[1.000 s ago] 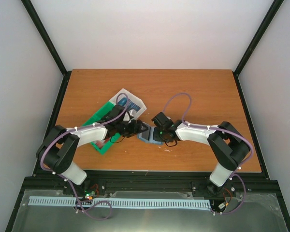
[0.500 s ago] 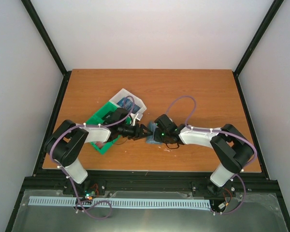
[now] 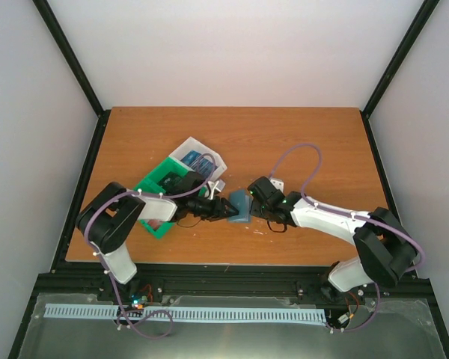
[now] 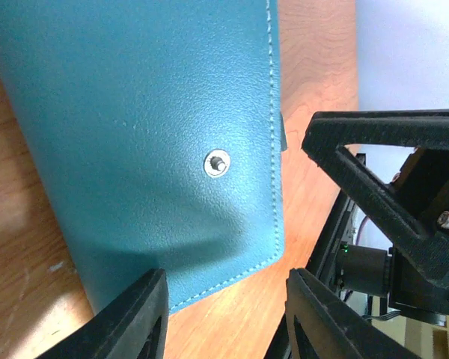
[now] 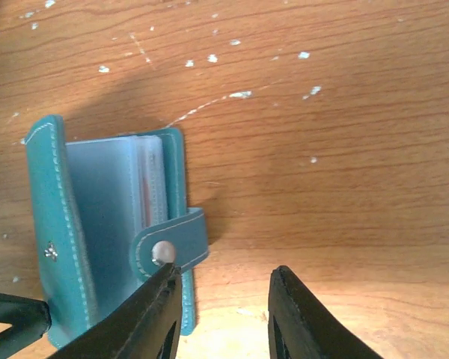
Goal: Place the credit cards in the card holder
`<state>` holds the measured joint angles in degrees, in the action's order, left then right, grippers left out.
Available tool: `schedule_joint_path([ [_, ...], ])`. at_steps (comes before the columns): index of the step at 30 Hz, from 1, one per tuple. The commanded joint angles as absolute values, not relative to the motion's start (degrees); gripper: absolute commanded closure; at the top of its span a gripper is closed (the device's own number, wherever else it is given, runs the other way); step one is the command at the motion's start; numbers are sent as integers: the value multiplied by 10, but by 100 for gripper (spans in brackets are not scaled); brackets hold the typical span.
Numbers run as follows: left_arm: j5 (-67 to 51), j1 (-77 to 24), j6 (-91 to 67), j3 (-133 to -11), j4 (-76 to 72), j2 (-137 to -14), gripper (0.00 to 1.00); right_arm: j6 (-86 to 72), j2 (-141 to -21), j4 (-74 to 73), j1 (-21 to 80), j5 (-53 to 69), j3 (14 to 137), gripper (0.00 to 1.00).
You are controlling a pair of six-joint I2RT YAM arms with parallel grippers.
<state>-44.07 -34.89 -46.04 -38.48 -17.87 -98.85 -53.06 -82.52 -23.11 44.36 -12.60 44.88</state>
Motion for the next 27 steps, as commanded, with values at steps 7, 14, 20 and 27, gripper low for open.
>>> schedule_joint_path([
  [7,-337,-391,-407,-468,-63,-1016,58,-447,-846,-258,426,-101,500,58],
  [14,-280,-400,-398,-499,2,-1027,66,-431,-869,-271,426,-82,517,51],
  [20,-288,-399,-401,-505,13,-999,66,-429,-882,-261,426,-69,520,51],
  [27,-248,-400,-398,-517,52,-944,50,-429,-866,-260,425,-58,516,50],
])
